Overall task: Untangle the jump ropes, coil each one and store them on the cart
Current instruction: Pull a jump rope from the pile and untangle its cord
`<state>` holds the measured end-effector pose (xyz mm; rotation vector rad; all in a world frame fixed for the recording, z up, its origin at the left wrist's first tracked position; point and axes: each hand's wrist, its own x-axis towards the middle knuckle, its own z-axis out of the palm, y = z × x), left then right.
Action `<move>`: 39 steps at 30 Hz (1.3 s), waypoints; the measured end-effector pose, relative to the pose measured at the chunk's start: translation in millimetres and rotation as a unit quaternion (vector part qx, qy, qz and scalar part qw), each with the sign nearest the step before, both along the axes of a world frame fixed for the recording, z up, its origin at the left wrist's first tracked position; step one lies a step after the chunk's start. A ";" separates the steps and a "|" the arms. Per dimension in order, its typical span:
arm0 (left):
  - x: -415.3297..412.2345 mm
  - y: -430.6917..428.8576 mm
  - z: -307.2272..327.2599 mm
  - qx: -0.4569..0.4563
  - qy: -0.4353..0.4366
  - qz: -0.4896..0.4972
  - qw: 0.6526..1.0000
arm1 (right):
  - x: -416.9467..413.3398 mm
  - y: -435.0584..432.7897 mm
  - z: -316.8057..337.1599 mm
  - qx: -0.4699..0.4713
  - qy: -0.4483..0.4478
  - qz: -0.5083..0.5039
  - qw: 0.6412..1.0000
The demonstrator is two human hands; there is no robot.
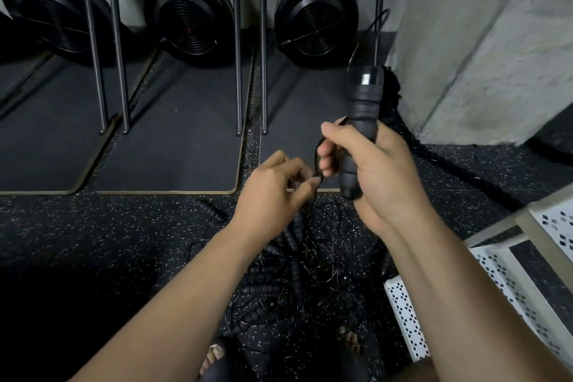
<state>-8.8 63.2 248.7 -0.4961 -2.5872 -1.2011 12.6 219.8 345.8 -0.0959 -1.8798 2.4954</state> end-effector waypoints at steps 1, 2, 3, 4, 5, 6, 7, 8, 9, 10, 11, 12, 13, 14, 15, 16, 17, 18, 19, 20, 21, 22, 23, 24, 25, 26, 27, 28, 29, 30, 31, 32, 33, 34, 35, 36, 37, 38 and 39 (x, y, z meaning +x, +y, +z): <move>2.3 1.2 -0.2 0.000 0.008 0.001 1.000 | 0.2 -1.4 0.0 -0.007 0.000 -0.001 1.000; 4.6 3.6 1.0 0.003 0.020 0.004 1.000 | 0.1 -3.3 -1.0 -0.004 0.001 -0.006 1.000; 6.4 5.8 3.7 0.007 0.032 0.010 0.999 | 0.2 -5.5 -2.1 0.005 0.000 -0.012 1.000; 7.2 7.2 5.4 0.013 0.041 0.017 0.999 | 0.3 -8.1 -3.5 0.012 -0.001 -0.015 1.000; 7.0 8.2 5.7 0.019 0.048 0.017 0.999 | 0.8 -10.1 -4.3 0.013 -0.004 -0.012 1.000; 6.0 8.1 6.3 0.021 0.048 0.011 0.999 | 1.6 -11.7 -4.8 0.008 -0.009 -0.006 1.000; 4.3 6.4 5.6 0.019 0.046 -0.005 0.999 | 2.6 -12.4 -5.2 0.003 -0.013 0.002 1.000; 2.0 4.3 2.8 0.016 0.040 -0.024 0.999 | 3.0 -12.1 -5.9 0.000 -0.015 0.006 1.000; -0.1 2.4 -1.5 0.011 0.033 -0.039 0.999 | 3.4 -11.5 -5.8 0.001 -0.015 0.008 1.000; -1.0 1.0 -4.3 0.006 0.030 -0.048 0.998 | 3.0 -10.5 -6.3 0.002 -0.013 0.009 1.000; -1.5 0.2 -5.0 0.003 0.030 -0.049 0.998 | 2.0 -9.3 -6.8 0.001 -0.010 0.009 1.000; -2.0 -0.6 -4.6 0.002 0.036 -0.046 0.998 | 0.6 -7.8 -8.3 0.003 -0.008 0.012 1.000; -1.7 -1.5 -2.9 -0.002 0.043 -0.043 0.998 | -0.4 -6.3 -9.9 0.011 -0.008 0.019 1.000; -0.5 -1.9 0.8 -0.009 0.049 -0.045 0.998 | -1.2 -5.1 -12.7 0.031 -0.012 0.032 0.999; 1.6 -2.4 4.8 -0.021 0.056 -0.050 0.997 | -1.6 -4.6 -16.0 0.063 -0.020 0.049 0.997; 2.6 -2.7 7.4 -0.030 0.062 -0.051 0.996 | -1.3 -5.1 -19.8 0.106 -0.029 0.064 0.992; 3.0 -3.4 9.0 -0.034 0.065 -0.051 0.996 | -1.0 -6.2 -24.0 0.157 -0.034 0.073 0.984; 3.0 -3.6 10.7 -0.036 0.055 -0.050 0.997 | -1.4 -7.1 -29.1 0.212 -0.034 0.069 0.974; 2.3 -4.6 11.0 -0.040 0.042 -0.048 0.997 | -2.0 -8.1 -33.1 0.262 -0.028 0.055 0.963; 1.4 -5.6 10.2 -0.041 0.036 -0.048 0.997 | -3.7 -8.1 -37.2 0.302 -0.022 0.035 0.952; 0.3 -7.2 8.4 -0.044 0.034 -0.046 0.997 | -5.2 -7.7 -39.2 0.329 -0.018 0.013 0.944; -1.1 -9.7 6.8 -0.044 0.031 -0.043 0.998 | -6.9 -6.5 -40.3 0.344 -0.015 -0.004 0.939; -2.2 -12.5 6.6 -0.043 0.028 -0.038 0.998 | -8.1 -5.2 -40.2 0.345 -0.015 -0.013 0.938; -3.7 -15.2 6.8 -0.037 0.025 -0.034 0.998 | -8.5 -4.0 -39.9 0.331 -0.019 -0.013 0.943; -5.1 -17.6 7.6 -0.032 0.023 -0.034 0.999 | -8.0 -3.0 -38.9 0.307 -0.026 -0.010 0.951; -7.1 -19.7 7.9 -0.027 0.019 -0.037 0.999 | -7.3 -2.4 -37.7 0.286 -0.029 -0.007 0.958; -9.3 -21.7 7.8 -0.026 0.016 -0.040 0.999 | -6.8 -2.1 -35.9 0.272 -0.028 -0.009 0.962; -11.9 -23.8 6.3 -0.024 0.014 -0.039 0.999 | -6.5 -1.5 -34.0 0.264 -0.024 -0.015 0.964; -14.7 -26.4 3.7 -0.023 0.009 -0.033 0.999 | -5.9 -0.9 -31.1 0.253 -0.021 -0.022 0.967; -16.9 -29.2 1.3 -0.021 0.002 -0.021 1.000 | -5.9 0.0 -28.2 0.237 -0.020 -0.029 0.971; -18.2 -31.9 0.2 -0.020 -0.011 -0.006 1.000 | -5.2 1.1 -24.1 0.216 -0.021 -0.035 0.976; -19.4 -34.8 -0.5 -0.017 -0.034 0.014 0.999 | -4.2 2.5 -19.6 0.193 -0.022 -0.039 0.980; -20.3 -38.2 -0.3 -0.013 -0.067 0.038 0.997 | -2.7 4.0 -14.4 0.172 -0.020 -0.039 0.984; -21.1 -41.7 0.1 -0.009 -0.101 0.063 0.993 | -0.9 5.6 -9.3 0.156 -0.012 -0.038 0.987; -21.9 -46.0 -0.1 -0.011 -0.128 0.086 0.988 | 1.0 7.3 -3.9 0.139 -0.001 -0.036 0.990; -23.0 -50.2 -1.7 -0.019 -0.147 0.102 0.984 | 2.7 9.3 1.0 0.119 0.012 -0.035 0.992; -24.2 -54.3 -4.8 -0.040 -0.163 0.115 0.979 | 4.3 10.9 6.2 0.095 0.022 -0.032 0.995; -25.0 -57.9 -8.6 -0.069 -0.177 0.127 0.973 | 5.3 12.5 10.4 0.072 0.028 -0.027 0.997; -25.3 -60.3 -11.9 -0.102 -0.191 0.137 0.967 | 6.1 13.5 13.8 0.052 0.029 -0.022 0.998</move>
